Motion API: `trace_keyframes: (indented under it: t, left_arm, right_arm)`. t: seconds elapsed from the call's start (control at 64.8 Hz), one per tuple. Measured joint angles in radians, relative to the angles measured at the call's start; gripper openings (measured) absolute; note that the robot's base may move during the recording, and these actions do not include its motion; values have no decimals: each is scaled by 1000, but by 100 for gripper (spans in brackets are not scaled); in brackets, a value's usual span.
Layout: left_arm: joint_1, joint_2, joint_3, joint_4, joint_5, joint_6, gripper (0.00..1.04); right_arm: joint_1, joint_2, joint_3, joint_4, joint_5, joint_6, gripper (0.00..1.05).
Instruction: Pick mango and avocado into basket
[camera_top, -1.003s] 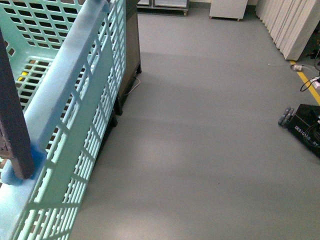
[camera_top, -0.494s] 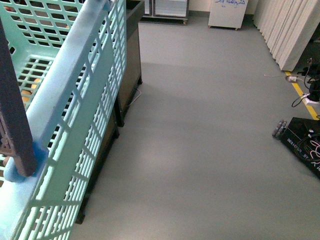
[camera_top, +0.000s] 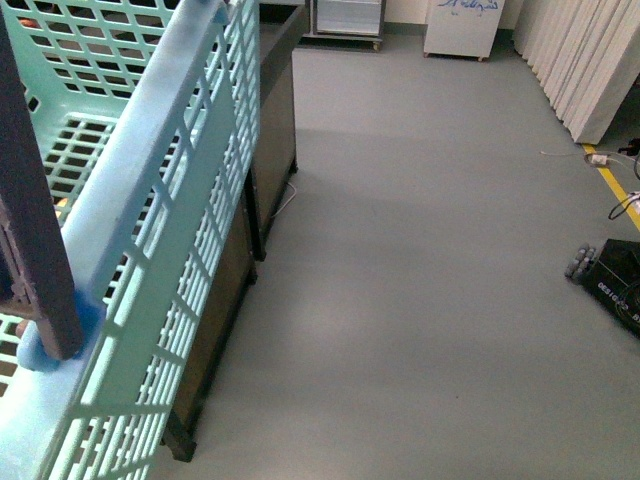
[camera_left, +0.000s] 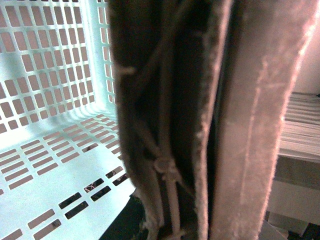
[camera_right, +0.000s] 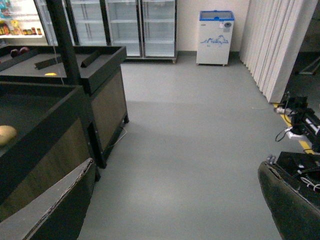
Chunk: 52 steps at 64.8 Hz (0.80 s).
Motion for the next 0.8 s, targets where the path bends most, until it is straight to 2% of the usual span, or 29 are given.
trace_keyframes:
  t: [0.803]
  left_arm:
    - [0,2,0,-2,1,-1,16]
  right_arm:
    - [0,0,0,0,-2,0,96]
